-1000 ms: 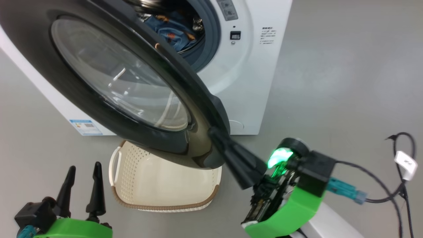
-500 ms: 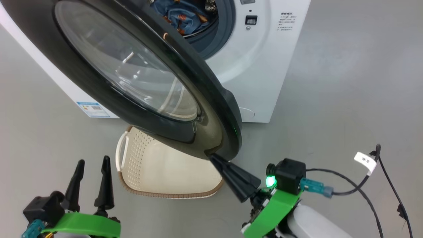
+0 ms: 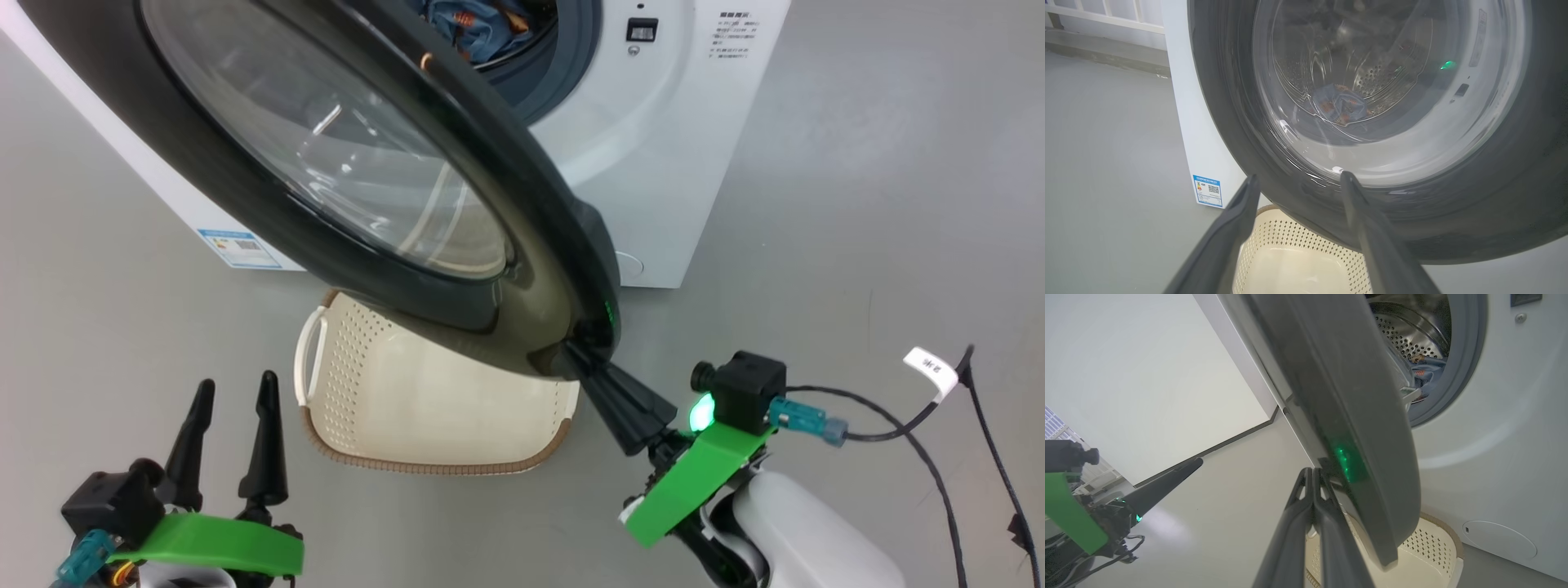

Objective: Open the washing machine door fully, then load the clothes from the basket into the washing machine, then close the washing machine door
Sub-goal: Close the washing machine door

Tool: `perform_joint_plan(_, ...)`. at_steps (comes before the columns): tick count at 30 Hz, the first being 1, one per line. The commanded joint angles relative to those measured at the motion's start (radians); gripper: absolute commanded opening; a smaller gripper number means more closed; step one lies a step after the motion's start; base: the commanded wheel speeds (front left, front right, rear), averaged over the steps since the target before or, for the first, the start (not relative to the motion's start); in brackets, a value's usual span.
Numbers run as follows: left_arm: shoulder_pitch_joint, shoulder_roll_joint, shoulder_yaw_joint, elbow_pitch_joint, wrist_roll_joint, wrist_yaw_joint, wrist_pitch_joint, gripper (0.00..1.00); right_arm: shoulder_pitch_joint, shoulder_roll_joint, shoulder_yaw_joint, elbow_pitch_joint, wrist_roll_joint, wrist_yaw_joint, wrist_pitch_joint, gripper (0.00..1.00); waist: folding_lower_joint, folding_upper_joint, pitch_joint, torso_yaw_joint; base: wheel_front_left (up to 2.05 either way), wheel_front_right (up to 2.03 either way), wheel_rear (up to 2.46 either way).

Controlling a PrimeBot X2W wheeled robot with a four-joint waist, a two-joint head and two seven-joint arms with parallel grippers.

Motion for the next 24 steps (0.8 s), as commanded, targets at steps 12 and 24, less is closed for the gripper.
perform_joint_plan(12, -0.067, 0.011, 0.016, -0.044, 0.004, -0.002, -0.006, 1.00, -0.121, 0.014, -0.133, 0.019, -0.014, 0.002, -0.005, 0.00, 0.0000, -0.0001, 0.076, 0.020, 0.00, 0.00, 0.00)
perform_joint_plan(24, -0.152, -0.011, -0.019, -0.052, -0.009, -0.002, -0.006, 1.00, -0.293, -0.025, -0.291, 0.065, -0.032, 0.002, -0.005, 0.00, 0.0000, -0.0001, 0.179, 0.087, 0.00, 0.00, 0.00)
